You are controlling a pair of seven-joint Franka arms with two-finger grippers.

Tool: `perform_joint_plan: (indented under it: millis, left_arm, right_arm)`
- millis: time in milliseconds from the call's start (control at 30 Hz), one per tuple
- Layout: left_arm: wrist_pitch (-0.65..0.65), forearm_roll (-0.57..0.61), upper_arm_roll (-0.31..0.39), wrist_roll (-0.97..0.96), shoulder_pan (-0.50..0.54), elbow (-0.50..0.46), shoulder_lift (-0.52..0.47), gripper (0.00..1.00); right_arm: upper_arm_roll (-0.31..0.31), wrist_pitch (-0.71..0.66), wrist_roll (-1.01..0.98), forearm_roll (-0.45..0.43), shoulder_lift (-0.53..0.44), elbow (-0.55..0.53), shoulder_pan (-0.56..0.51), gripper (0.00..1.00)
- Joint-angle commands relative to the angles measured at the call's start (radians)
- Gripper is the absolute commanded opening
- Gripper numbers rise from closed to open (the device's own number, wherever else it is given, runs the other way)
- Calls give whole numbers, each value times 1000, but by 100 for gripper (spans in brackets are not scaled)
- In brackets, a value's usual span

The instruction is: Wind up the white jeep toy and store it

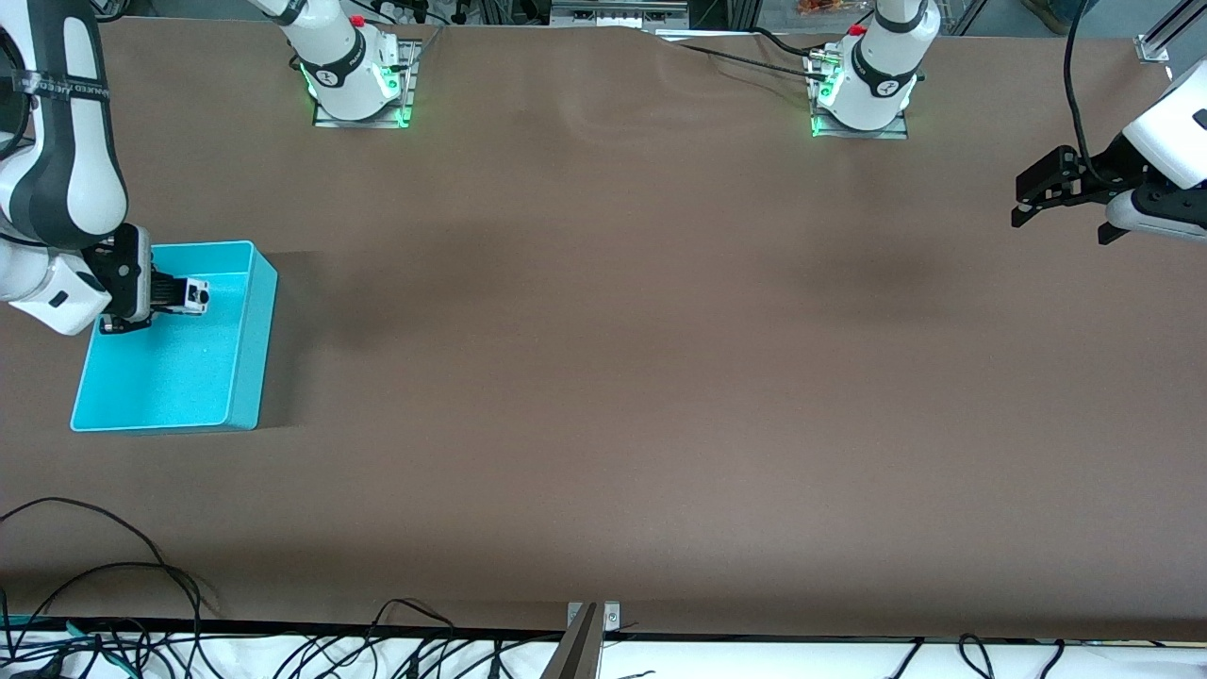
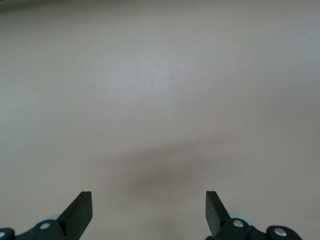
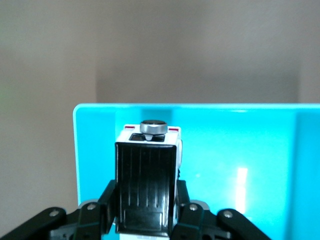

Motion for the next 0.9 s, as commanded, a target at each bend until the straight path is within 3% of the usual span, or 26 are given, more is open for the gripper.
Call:
perform_joint_plan:
  millis: [0, 267, 634, 868]
  left_arm:
    - [-26, 11, 1, 11, -5, 36, 15, 100]
    - [-26, 11, 1, 11, -5, 36, 15, 100]
    - [-26, 11, 1, 11, -5, 36, 15, 100]
    - [-26, 11, 1, 13, -5, 36, 15, 100]
  right_arm:
    - [-25, 76, -46, 22, -22, -84, 4, 16]
    - [-56, 220, -120, 34, -22, -204, -3, 16]
    - [-56, 355, -169, 81, 28, -265, -27, 16]
    - [-56, 372, -215, 149, 71, -267, -27, 17]
